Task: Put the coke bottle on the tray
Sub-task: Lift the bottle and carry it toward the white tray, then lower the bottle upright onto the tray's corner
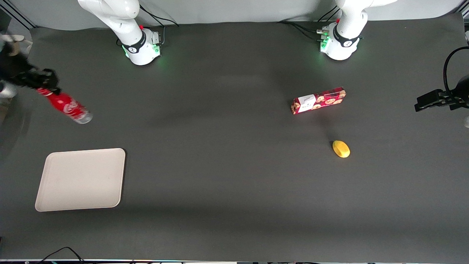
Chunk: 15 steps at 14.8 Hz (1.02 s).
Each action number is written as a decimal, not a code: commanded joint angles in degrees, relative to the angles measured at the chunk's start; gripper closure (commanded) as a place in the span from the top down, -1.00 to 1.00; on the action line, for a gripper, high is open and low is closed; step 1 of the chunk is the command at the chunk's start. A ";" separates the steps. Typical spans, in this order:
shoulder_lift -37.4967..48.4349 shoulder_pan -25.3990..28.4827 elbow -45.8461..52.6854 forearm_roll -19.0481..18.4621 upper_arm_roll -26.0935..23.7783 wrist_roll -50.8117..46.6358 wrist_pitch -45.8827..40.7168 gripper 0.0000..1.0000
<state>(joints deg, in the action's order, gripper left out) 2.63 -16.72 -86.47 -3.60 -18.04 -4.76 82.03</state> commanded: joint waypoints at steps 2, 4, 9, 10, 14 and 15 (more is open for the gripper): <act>-13.67 -4.29 14.45 -2.99 7.82 20.44 -1.26 -1.00; -19.13 -5.07 18.78 -2.90 12.22 27.83 -0.04 -1.00; -28.80 -10.87 18.44 -2.11 13.30 38.50 12.87 -1.00; -30.65 -11.66 18.35 -1.24 13.30 38.77 15.59 -1.00; -37.07 -14.04 17.21 0.17 13.30 42.98 24.13 -1.00; -38.04 -14.13 16.43 1.30 13.30 43.86 26.06 -1.00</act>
<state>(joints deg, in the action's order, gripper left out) -31.90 -29.50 -71.53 -4.99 -4.33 35.14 104.68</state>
